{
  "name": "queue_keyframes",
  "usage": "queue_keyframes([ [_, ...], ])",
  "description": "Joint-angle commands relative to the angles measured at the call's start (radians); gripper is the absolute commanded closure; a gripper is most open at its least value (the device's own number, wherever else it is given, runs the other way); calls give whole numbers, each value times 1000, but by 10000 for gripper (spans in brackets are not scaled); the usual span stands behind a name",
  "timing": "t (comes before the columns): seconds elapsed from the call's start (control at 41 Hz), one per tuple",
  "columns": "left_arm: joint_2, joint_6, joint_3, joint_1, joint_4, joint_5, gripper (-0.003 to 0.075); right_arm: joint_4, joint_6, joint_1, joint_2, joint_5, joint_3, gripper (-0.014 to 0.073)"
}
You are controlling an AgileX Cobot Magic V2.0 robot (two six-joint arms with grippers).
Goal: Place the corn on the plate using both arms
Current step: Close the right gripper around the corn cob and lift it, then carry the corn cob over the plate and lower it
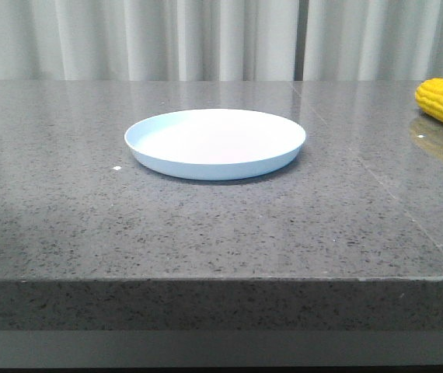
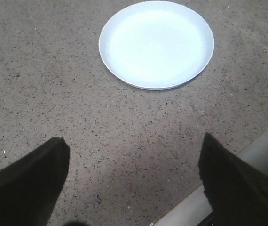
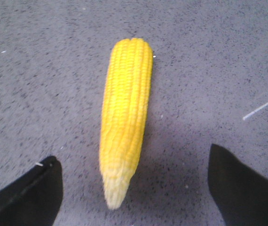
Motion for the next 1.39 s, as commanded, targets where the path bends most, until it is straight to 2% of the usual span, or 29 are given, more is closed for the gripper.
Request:
queue_keyframes([
  [0.0, -8, -13, -27, -7, -1, -70, 166, 32, 6, -30, 29, -20, -83, -51],
  [0.268, -8, -13, -27, -7, -1, -70, 166, 149, -78, -57, 213, 91, -252, -51],
  [0.609, -8, -13, -27, -7, -1, -70, 166, 154, -82, -57, 432, 213, -454, -51],
  [0.853, -8, -13, -27, -7, -1, -70, 167, 155, -82, -57, 515, 249, -516, -49],
  [0.95, -8, -13, -27, -7, -1, -70, 167, 161, -82, -57, 517, 248, -516, 36],
  [1.048, -8, -13, -27, -7, -1, -70, 167, 161, -83, -57, 517, 246, -516, 193],
  [1.096, -8, -13, -27, -7, -1, -70, 166, 161, -83, -57, 517, 248, -516, 246],
  [1.218, -8, -13, -27, -7, -1, -70, 167, 161, -88, -57, 517, 256, -516, 284],
  [1.364, -8, -13, -27, -7, -1, -70, 167, 161, -89, -57, 504, 264, -516, 389],
])
